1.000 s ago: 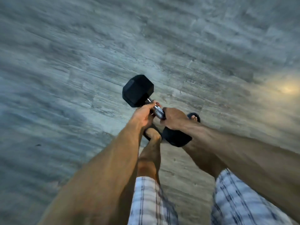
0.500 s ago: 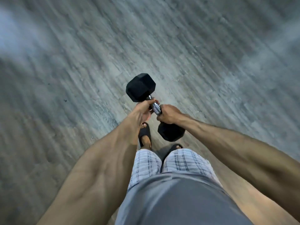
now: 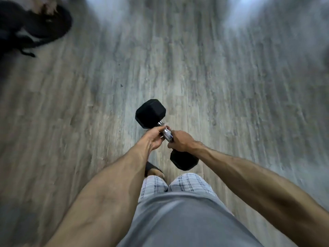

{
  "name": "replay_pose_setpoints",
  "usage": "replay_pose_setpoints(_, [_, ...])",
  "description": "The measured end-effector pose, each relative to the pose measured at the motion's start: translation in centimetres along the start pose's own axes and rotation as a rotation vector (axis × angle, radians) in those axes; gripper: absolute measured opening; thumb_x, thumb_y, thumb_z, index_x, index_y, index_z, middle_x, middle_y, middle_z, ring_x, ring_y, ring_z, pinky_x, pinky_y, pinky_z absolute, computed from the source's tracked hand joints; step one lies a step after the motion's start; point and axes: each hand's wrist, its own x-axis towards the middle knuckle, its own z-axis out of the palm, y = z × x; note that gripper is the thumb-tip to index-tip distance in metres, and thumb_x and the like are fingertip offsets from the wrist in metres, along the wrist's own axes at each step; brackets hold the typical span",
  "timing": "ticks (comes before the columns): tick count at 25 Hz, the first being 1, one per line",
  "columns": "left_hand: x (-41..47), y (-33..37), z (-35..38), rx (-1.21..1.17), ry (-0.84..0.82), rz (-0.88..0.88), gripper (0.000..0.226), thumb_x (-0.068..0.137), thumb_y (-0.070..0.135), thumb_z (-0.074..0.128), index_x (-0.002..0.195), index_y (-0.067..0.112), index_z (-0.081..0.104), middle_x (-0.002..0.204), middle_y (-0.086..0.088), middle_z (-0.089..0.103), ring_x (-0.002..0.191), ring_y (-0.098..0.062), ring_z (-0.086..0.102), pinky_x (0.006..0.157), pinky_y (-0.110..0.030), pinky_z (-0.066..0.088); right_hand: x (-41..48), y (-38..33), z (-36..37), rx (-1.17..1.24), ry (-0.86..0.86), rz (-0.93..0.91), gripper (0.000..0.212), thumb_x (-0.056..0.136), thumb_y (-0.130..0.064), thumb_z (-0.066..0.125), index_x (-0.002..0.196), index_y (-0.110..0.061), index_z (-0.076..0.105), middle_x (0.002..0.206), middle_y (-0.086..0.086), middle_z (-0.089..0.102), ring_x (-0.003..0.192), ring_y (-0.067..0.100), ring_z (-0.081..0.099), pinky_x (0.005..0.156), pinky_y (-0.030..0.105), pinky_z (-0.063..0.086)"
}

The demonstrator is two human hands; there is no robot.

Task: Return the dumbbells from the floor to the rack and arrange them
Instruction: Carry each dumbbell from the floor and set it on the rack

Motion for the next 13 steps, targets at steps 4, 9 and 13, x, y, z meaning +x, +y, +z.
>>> replay_pose_setpoints(4, [0.2,4.8,-5.5,-0.214,0.056,0.047,0.023,0.101,0.008,0.046,0.08,0.007,0.055,0.08,-0.009,0.057,0.077,-0.018,0.058,0.073,-0.029,0.05,4.7,-6.4,-1.6,-0.139,-0.039,-0.136,0.039,0.081,-0.026,0.066,0.114,-0.009,0.055,0.102,0.016,0.067,0.093,0.037,0.064,0.065,0.031,0.036])
replay_pose_setpoints(9, [-0.4,10.8,-12.6,-0.384,0.126,0.101,0.022,0.101,0.011,0.048,0.081,0.006,0.056,0.067,-0.006,0.065,0.07,-0.016,0.064,0.068,-0.027,0.055,10.8,-15.1,-2.8,-0.312,-0.118,-0.294,0.039,0.083,-0.027,0.065,0.115,-0.009,0.055,0.104,0.017,0.068,0.093,0.036,0.064,0.065,0.031,0.036])
replay_pose_setpoints(13, [0.3,14.9,-17.1,-0.448,0.181,0.175,0.021,0.1,0.011,0.048,0.082,0.007,0.056,0.085,-0.009,0.058,0.081,-0.019,0.06,0.077,-0.029,0.051,16.2,-20.5,-3.3,-0.43,-0.169,-0.403,0.04,0.083,-0.031,0.064,0.113,-0.007,0.054,0.105,0.016,0.066,0.095,0.036,0.063,0.066,0.032,0.036])
